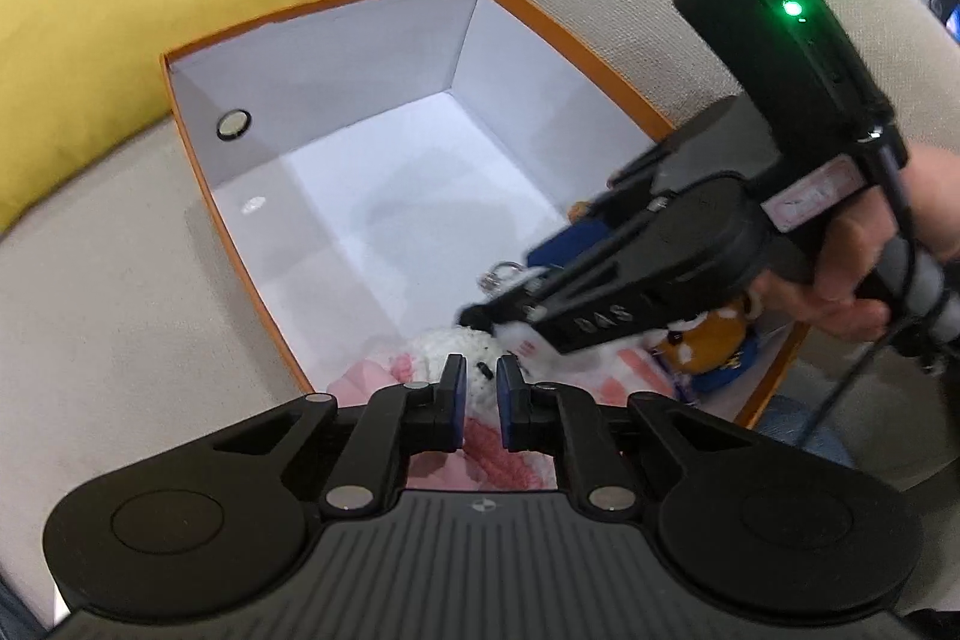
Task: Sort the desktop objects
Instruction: 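Press the toys down inside the box with both tools, then lift both tools up out of the box, then move both tools down toward the boxes and wallet on the sofa cushion, then grasp the illustrated card box with the left tool while right grasps the pink card wallet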
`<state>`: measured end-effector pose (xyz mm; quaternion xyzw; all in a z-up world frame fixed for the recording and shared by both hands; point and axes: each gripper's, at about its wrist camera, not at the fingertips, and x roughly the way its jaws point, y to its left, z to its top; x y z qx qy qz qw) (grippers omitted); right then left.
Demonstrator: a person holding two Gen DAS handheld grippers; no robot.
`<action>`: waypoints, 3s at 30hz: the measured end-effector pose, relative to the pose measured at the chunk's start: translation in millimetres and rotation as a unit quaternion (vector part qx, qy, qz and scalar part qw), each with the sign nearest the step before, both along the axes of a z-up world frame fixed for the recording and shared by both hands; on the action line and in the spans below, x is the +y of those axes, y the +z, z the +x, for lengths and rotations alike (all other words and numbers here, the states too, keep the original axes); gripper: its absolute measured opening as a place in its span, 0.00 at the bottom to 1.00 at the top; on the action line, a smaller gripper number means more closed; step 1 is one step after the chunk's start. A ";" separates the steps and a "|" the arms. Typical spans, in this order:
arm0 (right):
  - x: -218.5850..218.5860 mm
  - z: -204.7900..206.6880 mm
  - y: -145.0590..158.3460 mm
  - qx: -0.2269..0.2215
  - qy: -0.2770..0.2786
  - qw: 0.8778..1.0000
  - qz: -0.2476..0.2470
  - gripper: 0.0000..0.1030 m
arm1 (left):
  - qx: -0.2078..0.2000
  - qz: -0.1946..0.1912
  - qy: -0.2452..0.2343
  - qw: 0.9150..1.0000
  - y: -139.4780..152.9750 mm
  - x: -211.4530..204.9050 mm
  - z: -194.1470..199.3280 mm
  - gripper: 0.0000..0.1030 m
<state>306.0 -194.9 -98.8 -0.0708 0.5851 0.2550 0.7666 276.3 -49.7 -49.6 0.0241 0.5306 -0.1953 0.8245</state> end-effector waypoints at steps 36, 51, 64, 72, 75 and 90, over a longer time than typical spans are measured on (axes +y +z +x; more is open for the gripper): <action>26.6 -162.4 106.7 -0.291 -0.037 0.954 0.063 0.45 | -0.186 0.048 0.117 0.975 102.1 29.1 -135.2 0.14; 93.7 -233.9 80.0 -0.250 0.015 0.961 0.118 0.44 | -0.096 0.048 0.268 0.957 71.7 107.1 -235.6 0.14; 128.0 -210.6 -4.2 -0.071 -0.041 0.994 0.074 0.54 | -0.013 0.065 0.267 0.961 7.1 111.8 -241.9 0.24; 135.3 -188.1 -29.9 -0.011 -0.090 0.994 0.065 0.59 | 0.083 0.056 0.305 0.947 -29.1 118.4 -237.4 0.51; 134.7 -182.9 -38.1 0.001 -0.093 0.994 0.065 0.59 | 0.104 0.060 0.314 0.942 -40.0 120.5 -237.4 0.51; 141.9 -174.8 -56.1 0.015 -0.100 0.992 0.079 0.67 | 0.111 0.026 0.331 0.937 -61.2 121.0 -244.5 0.74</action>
